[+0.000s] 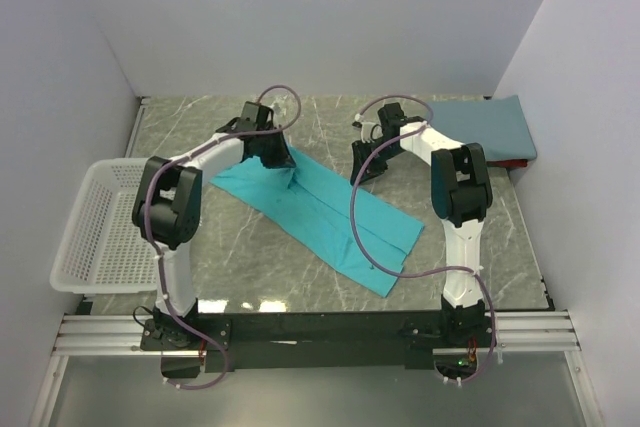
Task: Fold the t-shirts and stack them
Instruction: Fold the tshirt
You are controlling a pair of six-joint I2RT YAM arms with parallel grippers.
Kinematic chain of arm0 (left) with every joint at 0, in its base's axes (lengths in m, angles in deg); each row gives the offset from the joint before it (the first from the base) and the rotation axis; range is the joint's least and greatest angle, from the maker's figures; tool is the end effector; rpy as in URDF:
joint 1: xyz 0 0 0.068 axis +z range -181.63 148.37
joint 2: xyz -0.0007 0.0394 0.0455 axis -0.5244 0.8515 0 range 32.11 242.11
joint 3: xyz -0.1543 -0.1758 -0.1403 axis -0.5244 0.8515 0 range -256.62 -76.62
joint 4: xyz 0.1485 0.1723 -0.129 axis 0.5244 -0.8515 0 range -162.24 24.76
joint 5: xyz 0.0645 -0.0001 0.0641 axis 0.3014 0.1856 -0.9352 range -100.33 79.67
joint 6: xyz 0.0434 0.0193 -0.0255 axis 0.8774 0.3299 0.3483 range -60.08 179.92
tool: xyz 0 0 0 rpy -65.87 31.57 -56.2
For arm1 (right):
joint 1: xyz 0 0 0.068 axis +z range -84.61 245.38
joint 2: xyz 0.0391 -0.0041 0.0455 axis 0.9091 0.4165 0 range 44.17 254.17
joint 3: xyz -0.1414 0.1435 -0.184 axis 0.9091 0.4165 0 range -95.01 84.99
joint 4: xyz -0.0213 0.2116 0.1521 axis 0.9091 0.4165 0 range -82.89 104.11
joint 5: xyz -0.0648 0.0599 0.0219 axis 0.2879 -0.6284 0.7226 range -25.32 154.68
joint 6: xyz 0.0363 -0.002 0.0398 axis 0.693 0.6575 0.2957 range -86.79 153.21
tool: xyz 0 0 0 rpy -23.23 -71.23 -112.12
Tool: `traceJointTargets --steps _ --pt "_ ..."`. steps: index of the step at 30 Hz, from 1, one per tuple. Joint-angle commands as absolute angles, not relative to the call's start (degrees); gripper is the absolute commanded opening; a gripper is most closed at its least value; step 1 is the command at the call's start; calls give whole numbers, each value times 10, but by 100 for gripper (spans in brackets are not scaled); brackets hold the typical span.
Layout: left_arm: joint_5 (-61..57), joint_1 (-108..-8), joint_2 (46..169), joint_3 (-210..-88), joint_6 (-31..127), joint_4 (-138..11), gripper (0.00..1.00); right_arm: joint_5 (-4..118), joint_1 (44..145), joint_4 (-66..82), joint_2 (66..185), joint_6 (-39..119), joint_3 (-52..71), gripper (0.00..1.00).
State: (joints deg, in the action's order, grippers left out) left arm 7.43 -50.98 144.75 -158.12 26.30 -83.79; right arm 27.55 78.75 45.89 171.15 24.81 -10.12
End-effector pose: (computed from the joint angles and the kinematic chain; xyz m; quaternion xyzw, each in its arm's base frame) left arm 0.4043 -0.1534 0.1995 -0.0625 0.9269 -0.2815 0.2401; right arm 0.4353 0.1253 0.1494 -0.2290 0.9076 0.3204 0.1456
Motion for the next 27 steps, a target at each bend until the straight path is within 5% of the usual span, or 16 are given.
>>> traceJointTargets --steps 1,5,9,15,19,27 --pt "112 -525 1476 -1633 275 -842 10 279 778 469 1689 240 -94 38" --pt "139 -529 1498 -1668 292 -861 41 279 773 471 1687 236 -93 38" --pt "99 -529 1436 -1649 333 -853 55 284 773 474 1685 228 -96 38" --pt "-52 -502 1304 -1547 323 -826 59 315 773 485 1671 183 -97 41" --pt "-41 -425 1233 -1371 154 -782 56 334 773 489 1675 176 -99 42" --pt "-188 -421 1231 -1318 27 -859 53 325 772 488 1677 179 -96 43"
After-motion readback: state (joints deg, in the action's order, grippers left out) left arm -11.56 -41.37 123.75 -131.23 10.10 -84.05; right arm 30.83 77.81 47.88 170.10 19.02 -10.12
